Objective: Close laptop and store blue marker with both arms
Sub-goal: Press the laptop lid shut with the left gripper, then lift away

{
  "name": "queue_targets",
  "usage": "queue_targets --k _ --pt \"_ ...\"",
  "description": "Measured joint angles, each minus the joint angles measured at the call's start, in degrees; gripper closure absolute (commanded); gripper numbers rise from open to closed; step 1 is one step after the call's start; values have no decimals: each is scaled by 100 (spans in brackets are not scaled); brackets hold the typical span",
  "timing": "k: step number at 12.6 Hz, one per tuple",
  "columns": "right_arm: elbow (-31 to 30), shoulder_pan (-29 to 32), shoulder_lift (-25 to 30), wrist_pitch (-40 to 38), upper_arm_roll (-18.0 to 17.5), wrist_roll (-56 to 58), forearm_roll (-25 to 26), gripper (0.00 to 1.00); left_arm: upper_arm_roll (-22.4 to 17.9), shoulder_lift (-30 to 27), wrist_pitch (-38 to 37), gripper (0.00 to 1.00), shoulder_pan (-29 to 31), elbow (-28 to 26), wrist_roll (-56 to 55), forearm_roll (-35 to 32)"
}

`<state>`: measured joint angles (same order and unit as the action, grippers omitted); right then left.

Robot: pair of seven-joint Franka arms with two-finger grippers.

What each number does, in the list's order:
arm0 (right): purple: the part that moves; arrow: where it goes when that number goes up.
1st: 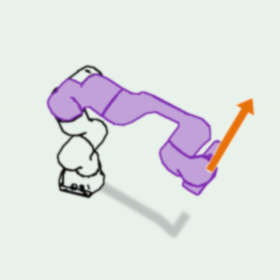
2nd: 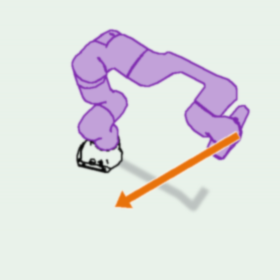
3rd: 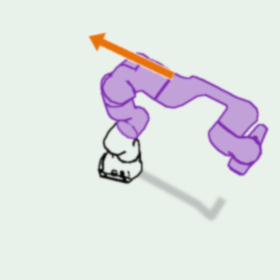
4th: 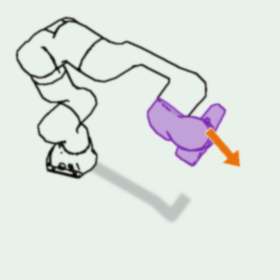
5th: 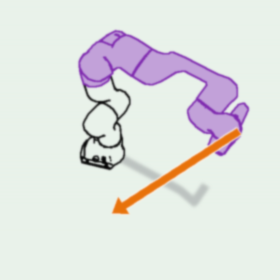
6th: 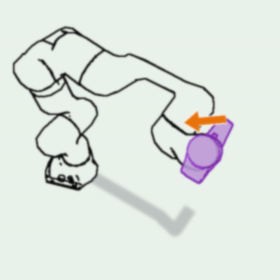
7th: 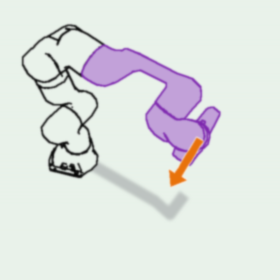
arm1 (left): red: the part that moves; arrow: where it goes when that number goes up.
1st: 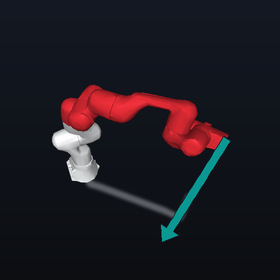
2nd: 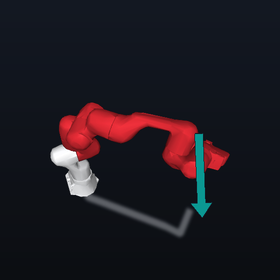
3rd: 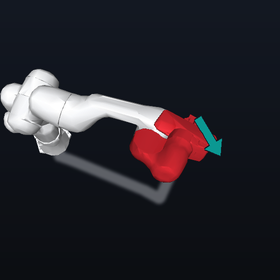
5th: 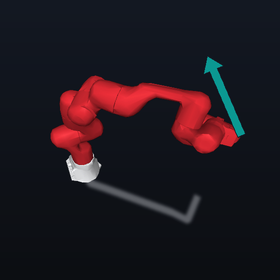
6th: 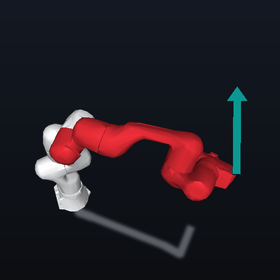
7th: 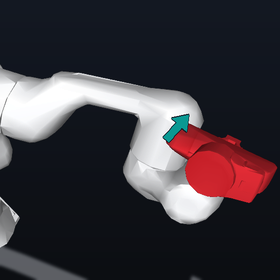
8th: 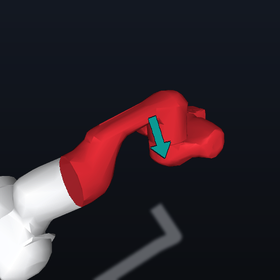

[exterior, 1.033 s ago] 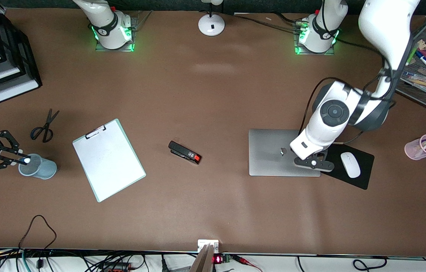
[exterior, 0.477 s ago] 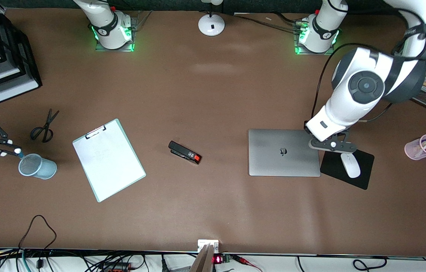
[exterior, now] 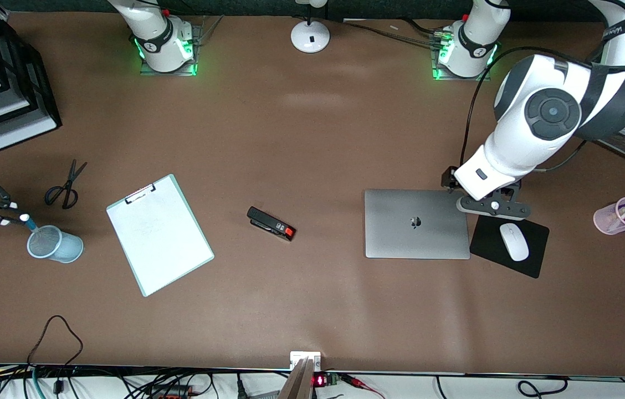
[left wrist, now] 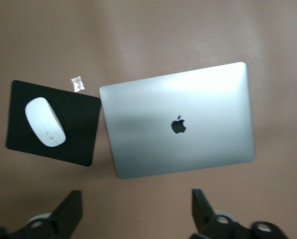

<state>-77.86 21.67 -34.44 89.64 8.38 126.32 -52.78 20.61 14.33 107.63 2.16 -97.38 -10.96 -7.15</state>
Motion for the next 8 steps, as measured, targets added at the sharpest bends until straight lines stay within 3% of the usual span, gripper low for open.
queue_targets --k 4,8 --pt "475 46 -489 2 -3 295 -23 100 -8 -180 -794 0 153 470 368 260" --pt "546 151 -719 2 -5 632 -30 100 -7 -358 -1603 0 181 894 400 267"
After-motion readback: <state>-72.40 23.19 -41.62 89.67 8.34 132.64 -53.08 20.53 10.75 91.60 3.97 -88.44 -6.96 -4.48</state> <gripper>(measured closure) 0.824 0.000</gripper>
